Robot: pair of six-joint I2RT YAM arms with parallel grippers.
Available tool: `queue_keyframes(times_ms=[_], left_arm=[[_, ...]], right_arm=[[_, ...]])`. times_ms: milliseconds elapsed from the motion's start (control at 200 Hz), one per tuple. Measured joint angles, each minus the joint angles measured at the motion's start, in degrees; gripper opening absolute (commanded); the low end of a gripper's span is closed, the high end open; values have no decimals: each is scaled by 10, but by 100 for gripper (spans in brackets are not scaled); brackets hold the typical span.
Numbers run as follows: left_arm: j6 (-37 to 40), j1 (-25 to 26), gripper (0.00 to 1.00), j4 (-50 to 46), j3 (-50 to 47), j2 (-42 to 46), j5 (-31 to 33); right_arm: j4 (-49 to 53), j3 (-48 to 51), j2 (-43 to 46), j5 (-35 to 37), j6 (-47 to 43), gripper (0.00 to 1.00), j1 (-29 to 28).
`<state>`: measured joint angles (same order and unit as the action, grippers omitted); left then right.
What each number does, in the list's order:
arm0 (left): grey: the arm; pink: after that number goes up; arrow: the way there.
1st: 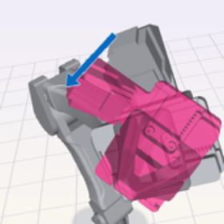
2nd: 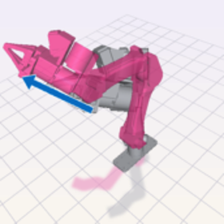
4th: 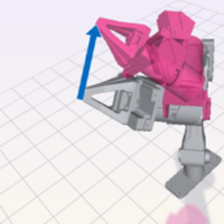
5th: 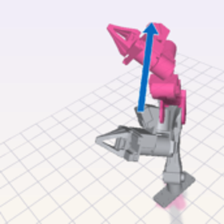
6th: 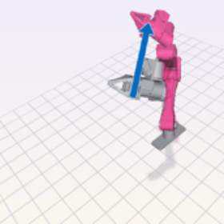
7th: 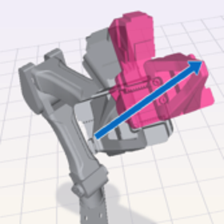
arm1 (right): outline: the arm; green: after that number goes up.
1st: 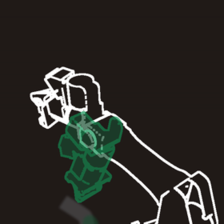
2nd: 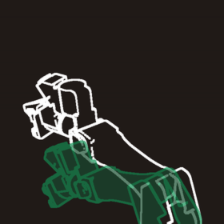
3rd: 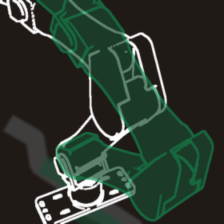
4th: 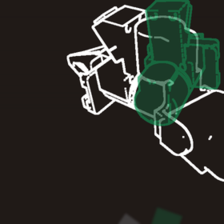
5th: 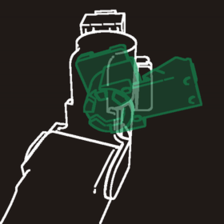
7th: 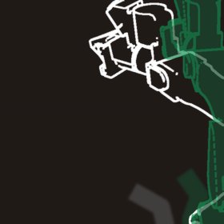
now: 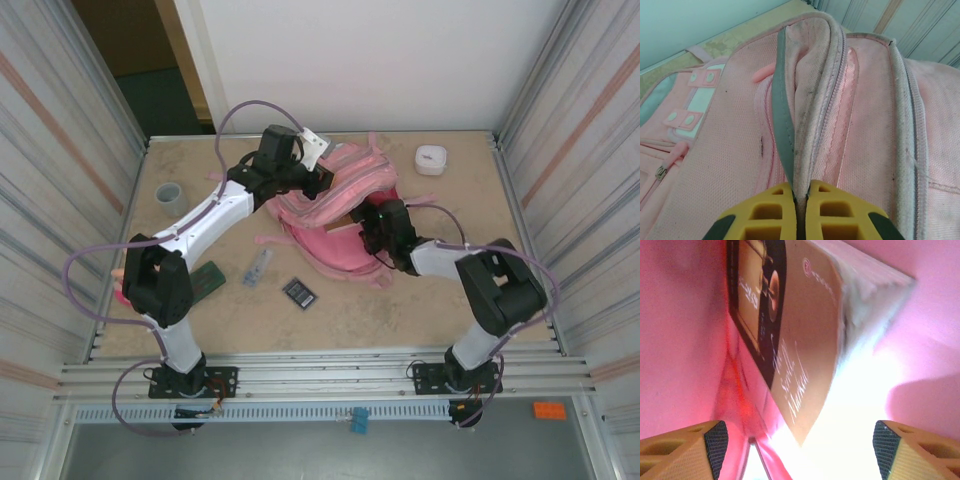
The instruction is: Pack the student bag
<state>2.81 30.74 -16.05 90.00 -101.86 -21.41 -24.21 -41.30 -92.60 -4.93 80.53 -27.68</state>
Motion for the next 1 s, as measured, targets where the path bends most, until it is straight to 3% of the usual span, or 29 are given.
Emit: queue_keyframes(times_ms=[231,456,606,832,882,1002], left_arm=[[39,3,0,16,-27,2,6],[122,40,0,35,-105,3,14],[182,75,0,43,-147,-8,37],[225,123,0,69,-174,-80,84],[225,125,11,72,-174,-85,90],[212,124,48,71,-174,-72,92]], right_arm=[[180,30,202,6,-86,76,14],[378,29,412,21,-198,76,94],[440,29,467,21,-291,76,124],[450,28,473,-14,-446,75,124],[450,28,472,-27,-484,75,123],[451,26,464,-28,-581,74,95]])
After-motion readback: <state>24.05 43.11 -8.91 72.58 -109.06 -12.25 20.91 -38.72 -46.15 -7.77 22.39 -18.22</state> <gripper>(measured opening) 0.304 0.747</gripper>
